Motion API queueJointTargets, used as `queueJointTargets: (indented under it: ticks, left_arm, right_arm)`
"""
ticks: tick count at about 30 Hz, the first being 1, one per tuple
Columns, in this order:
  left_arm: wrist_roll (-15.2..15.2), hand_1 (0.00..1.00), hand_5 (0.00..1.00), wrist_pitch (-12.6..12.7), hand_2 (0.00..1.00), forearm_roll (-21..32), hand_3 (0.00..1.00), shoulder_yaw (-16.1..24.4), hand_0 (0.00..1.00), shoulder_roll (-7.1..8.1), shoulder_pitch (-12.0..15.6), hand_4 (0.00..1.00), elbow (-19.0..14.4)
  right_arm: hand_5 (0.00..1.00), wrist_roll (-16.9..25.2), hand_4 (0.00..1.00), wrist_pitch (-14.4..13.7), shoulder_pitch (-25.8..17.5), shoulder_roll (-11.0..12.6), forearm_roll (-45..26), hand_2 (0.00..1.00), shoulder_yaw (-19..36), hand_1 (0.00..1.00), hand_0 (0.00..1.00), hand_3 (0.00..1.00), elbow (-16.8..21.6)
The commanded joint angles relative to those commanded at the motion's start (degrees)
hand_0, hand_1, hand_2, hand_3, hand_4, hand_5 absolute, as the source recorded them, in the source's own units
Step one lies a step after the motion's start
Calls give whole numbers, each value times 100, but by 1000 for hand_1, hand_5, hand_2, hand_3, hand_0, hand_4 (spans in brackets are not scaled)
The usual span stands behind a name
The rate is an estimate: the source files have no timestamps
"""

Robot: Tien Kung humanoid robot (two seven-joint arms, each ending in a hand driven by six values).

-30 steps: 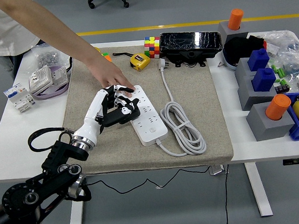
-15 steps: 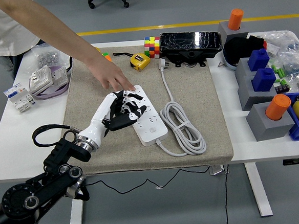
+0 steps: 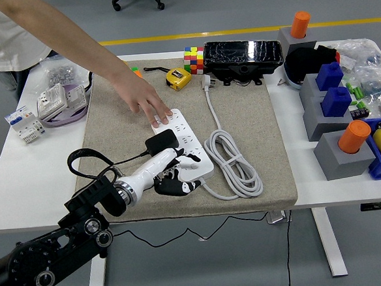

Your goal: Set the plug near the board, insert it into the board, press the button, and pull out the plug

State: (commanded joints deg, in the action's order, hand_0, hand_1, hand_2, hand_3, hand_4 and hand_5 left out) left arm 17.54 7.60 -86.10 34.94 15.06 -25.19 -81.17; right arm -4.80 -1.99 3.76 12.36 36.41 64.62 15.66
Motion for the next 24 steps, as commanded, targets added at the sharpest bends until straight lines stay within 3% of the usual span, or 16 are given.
queueJointTargets:
  ticks: [10,24]
  left_arm:
    - [81,57,171,-20,113,-69,788,-112,101,-15,-46,764,161]
    - [273,57,180,-39,114,-251,805,-247,101,-153,-129,777,477]
  right_arm:
    - [411,0,893,2,18,26,-12,640,-56,633,523,552,3]
    - [411,0,893,-1,21,46,-4,640,-55,633,523,552,24]
